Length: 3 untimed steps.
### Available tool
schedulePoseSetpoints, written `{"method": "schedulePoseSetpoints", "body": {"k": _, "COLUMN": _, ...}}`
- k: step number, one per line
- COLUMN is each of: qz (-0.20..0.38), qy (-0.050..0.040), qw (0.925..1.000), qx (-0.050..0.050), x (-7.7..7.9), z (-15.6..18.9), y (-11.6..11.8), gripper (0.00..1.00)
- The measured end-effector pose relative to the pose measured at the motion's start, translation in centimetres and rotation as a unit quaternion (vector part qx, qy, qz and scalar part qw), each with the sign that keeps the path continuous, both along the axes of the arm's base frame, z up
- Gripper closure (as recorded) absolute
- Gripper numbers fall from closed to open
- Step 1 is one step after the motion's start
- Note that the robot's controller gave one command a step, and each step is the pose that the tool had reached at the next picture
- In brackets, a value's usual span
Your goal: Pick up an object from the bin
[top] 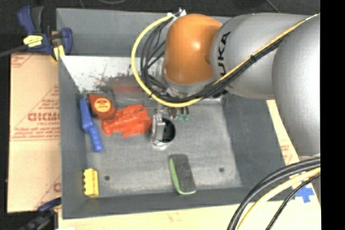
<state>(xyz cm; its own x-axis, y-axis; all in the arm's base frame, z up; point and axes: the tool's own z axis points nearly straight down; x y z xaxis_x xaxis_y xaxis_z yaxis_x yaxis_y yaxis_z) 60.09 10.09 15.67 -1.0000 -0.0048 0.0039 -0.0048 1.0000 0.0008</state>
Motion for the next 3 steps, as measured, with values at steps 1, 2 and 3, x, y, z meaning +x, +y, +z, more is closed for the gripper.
{"method": "schedulePoseSetpoints", "body": {"k": 1, "qz": -0.001, "qy": -0.0038, "qw": 1.0, "qx": 0.0, "x": 0.1, "z": 0.5, "y": 0.0, "gripper": 0.0}}
{"method": "schedulePoseSetpoints", "body": {"k": 2, "qz": -0.008, "qy": -0.0056, "qw": 1.0, "qx": 0.001, "x": -4.4, "z": -1.3, "y": -3.3, "gripper": 0.0}}
{"method": "schedulePoseSetpoints", "body": {"k": 3, "qz": -0.024, "qy": 0.0003, "qw": 0.9997, "qx": -0.001, "x": -4.8, "z": -2.2, "y": -4.7, "gripper": 0.0}}
